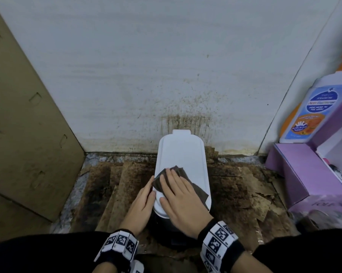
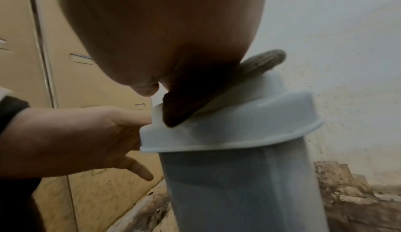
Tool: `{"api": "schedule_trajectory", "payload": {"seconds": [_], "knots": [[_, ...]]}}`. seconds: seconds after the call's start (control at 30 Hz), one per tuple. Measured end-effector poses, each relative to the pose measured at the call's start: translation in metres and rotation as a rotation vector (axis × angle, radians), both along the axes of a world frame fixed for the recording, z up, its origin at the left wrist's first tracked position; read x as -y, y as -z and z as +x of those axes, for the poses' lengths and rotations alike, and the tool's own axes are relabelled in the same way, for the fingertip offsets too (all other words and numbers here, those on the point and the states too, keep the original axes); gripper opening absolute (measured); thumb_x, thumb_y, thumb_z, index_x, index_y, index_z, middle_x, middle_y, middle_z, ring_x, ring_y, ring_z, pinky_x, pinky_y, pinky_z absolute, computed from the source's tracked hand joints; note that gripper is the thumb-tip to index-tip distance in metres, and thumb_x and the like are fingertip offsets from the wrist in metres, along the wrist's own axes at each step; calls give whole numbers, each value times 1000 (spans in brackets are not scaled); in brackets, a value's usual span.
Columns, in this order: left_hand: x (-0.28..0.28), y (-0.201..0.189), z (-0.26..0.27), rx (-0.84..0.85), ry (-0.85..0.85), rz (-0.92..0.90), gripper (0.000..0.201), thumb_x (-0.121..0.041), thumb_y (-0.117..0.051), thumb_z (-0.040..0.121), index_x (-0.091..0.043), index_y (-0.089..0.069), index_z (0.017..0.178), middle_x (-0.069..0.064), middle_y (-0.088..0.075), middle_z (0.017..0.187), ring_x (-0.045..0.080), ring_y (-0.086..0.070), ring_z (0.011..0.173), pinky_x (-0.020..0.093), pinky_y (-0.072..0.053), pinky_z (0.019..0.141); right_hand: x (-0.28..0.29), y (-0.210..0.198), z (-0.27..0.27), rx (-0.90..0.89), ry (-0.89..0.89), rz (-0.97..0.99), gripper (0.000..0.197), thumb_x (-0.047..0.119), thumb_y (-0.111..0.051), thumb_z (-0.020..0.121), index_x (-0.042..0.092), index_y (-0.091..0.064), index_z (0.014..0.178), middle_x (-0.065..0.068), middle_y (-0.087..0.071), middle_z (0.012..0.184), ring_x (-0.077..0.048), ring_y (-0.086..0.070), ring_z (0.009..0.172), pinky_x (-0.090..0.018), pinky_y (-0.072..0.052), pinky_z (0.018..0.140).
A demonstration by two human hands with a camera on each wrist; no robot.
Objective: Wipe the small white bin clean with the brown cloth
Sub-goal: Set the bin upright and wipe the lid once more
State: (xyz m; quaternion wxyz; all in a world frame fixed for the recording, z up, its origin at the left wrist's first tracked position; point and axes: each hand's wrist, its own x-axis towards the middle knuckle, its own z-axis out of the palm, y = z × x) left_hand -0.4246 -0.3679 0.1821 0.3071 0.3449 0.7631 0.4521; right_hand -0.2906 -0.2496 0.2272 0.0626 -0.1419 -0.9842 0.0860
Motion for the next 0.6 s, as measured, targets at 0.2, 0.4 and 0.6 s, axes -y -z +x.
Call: {"api": "schedule_trajectory", "payload": {"seconds": [0.2, 0.4, 0.6], "knots": [[-3, -2, 7, 99, -26, 50, 50, -47, -31, 106, -47, -23, 155, -31, -30, 156, -12, -28, 142, 26, -22, 122, -57, -11, -2, 196, -272, 26, 59, 41, -17, 109, 19, 2, 161, -1, 10, 168, -12, 14, 154, -36, 6, 125], [-6, -2, 9, 127, -47, 18, 52, -57, -31, 101, -54, -20, 152, -43, -26, 150, -11, -27, 141, 26, -21, 120, -123, -23, -32, 271, -312, 33, 58, 41, -16, 110, 23, 5, 160, 5, 14, 168, -7, 16, 153, -28, 14, 122], [-10, 5, 1, 145, -35, -10, 55, -65, -32, 96, -60, -19, 150, -47, -22, 149, -7, -27, 143, 38, -24, 123, -172, -27, -73, 238, -232, 113, 61, 43, -10, 106, 15, -1, 160, -4, 3, 169, -17, 4, 156, -30, 6, 122]]}}
